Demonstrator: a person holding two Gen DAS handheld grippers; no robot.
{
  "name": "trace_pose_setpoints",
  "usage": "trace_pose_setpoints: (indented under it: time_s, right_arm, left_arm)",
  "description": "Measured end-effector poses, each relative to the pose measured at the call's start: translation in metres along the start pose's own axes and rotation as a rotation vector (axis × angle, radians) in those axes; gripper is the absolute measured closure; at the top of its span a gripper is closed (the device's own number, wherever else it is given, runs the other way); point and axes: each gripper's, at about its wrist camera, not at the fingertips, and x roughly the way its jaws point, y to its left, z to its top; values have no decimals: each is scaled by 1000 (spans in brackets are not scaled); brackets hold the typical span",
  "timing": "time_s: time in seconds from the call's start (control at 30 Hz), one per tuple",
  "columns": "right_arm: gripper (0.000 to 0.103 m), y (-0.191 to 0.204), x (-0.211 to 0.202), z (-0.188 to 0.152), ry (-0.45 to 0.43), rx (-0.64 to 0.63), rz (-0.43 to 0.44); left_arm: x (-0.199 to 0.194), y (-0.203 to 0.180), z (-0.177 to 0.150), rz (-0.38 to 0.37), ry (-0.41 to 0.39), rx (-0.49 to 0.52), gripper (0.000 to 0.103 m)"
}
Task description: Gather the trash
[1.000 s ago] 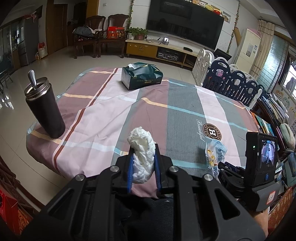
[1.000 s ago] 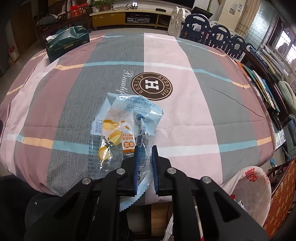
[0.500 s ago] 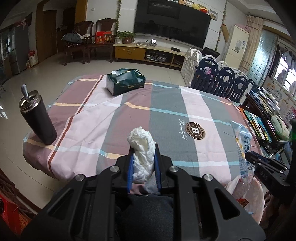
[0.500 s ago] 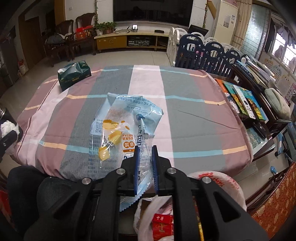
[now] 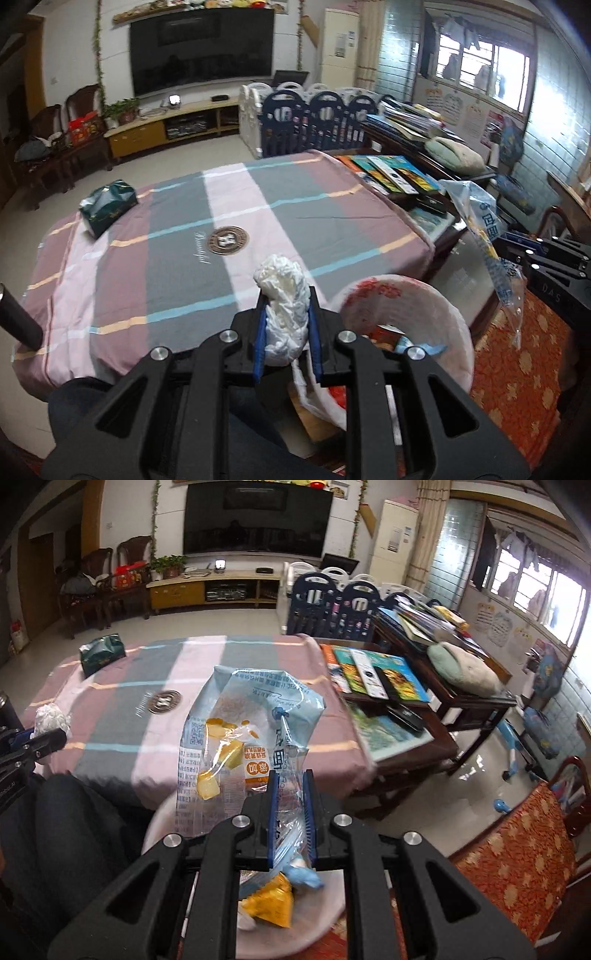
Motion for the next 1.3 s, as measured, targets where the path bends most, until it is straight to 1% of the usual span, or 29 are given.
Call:
trace_pose_setpoints:
  time_s: [0.1,0.17,0.23,0.33,0.5,0.57,0.6,0.63,0.67,0.7,0.73,0.8,0.9,0.93,1.0,1.07,1.13,1.23,1.3]
  right_arm:
    - [89,-22,0,-13,18,44,1]
    - [89,-33,3,-18,31,74,15]
    - [89,-38,8,-22,47,98,33]
    - [89,-39,11,-27,62,103,49]
    - [89,-31,21,-34,93,90,76]
    - [89,-29,25,-38,111,91,81]
    - [89,-28,28,-39,122,93,81]
    - [89,-28,29,-40,130,96,80]
    - [89,-28,31,-41,138,100,80]
    - [89,-28,32,-41,145,105,81]
    - [89,-29,33,-42,152,111,81]
    - [88,-30,35,-42,164,124,84]
    - [86,-27,35,-44,169,133,81]
    - [82,-25,34,-43,169,133,81]
    - [71,-21,31,-41,171,138,87]
    - [40,-19,28,-38,171,152,85]
    - [29,-18,22,-35,162,173,63]
    - [26,-16,11,-27,157,174,30]
    - [20,-14,-2,-19,140,181,20]
  left_arm:
    - [13,-28,-7,-113,76,19,83]
    - [22,-42,-12,-159,113,38,83]
    - [31,-46,-16,-194,144,36,83]
    - [46,-49,-20,-263,202,8,83]
    - [65,-57,-25,-325,250,11,82]
    - [73,-62,-25,-331,258,20,81]
    - [77,-65,-25,-327,267,22,75]
    - [80,-66,-25,-326,276,20,62]
    - [81,-66,-25,-325,282,11,54]
    - [81,-66,-25,-324,284,-3,43]
    - [80,-64,-24,-325,279,-15,38]
    - [76,-63,-23,-301,266,-12,32]
    - [65,-61,-19,-216,227,18,27]
    - [60,-60,-18,-185,209,31,24]
    - [50,-59,-14,-139,179,47,19]
    - [39,-56,-11,-102,149,55,18]
    - [26,-53,-9,-69,118,64,15]
    - [9,-49,-8,-10,76,79,13]
    - [-5,-45,-8,41,61,82,12]
